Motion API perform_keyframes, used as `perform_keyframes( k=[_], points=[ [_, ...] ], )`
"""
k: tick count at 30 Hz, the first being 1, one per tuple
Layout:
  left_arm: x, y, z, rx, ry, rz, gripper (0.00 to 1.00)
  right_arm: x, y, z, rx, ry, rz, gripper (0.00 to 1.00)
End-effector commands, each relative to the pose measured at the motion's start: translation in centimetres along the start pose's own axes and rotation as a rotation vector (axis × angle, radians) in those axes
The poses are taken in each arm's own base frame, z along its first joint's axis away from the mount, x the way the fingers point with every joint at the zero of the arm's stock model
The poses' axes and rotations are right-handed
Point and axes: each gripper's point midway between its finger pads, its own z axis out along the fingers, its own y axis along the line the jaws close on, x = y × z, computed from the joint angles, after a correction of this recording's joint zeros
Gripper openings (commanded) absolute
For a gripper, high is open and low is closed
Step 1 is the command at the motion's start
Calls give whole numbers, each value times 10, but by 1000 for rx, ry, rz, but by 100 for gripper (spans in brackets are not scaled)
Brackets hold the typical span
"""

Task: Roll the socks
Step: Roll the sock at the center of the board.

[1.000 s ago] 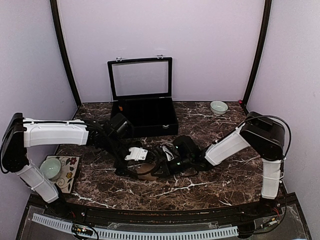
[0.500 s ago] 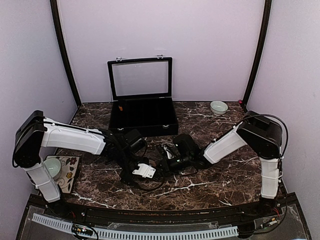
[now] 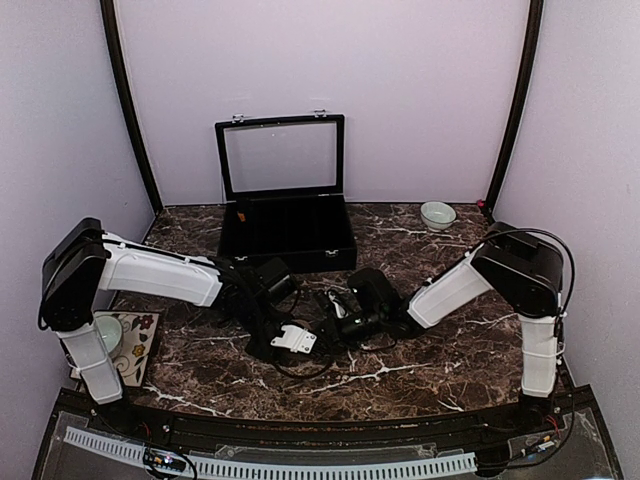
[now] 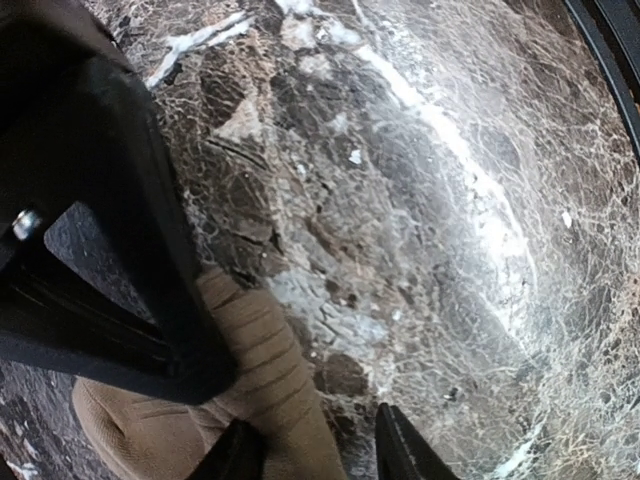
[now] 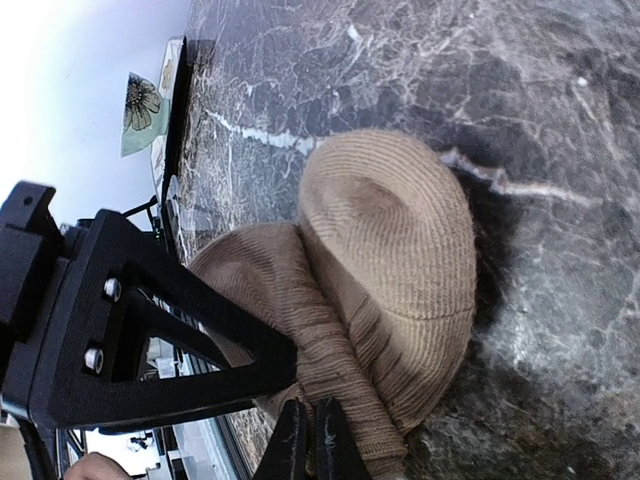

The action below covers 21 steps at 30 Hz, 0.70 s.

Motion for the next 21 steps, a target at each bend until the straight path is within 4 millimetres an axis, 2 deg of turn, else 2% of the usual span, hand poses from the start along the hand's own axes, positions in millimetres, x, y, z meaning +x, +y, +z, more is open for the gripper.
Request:
perform_keyframes(
  k=[1, 3, 6, 10, 14, 16, 18, 19, 21],
  points=[
    [6, -3, 5, 102, -26, -79, 40, 34, -48, -3, 119, 60, 102, 4],
    [8, -1, 5, 137, -42, -122, 37, 34, -46, -6, 117, 47, 83, 5],
    [15, -9, 12, 207, -27, -151, 33, 38, -45, -5, 110, 57, 68, 7],
    [19, -15, 21, 281, -13, -189, 33, 40, -42, -4, 92, 59, 53, 9],
    [18, -17, 21, 388, -44, -273, 37, 39, -39, -13, 90, 11, -5, 19],
    [16, -17, 19, 442, -63, -311, 39, 35, -38, -21, 109, -34, -49, 31],
    [15, -18, 18, 488, -77, -344, 39, 29, -29, -32, 126, -92, -126, 60],
    [14, -19, 18, 511, -85, -361, 40, 27, -24, -37, 136, -114, -172, 64],
    [15, -21, 19, 557, -86, -397, 41, 25, -18, -46, 167, -156, -256, 64]
  ],
)
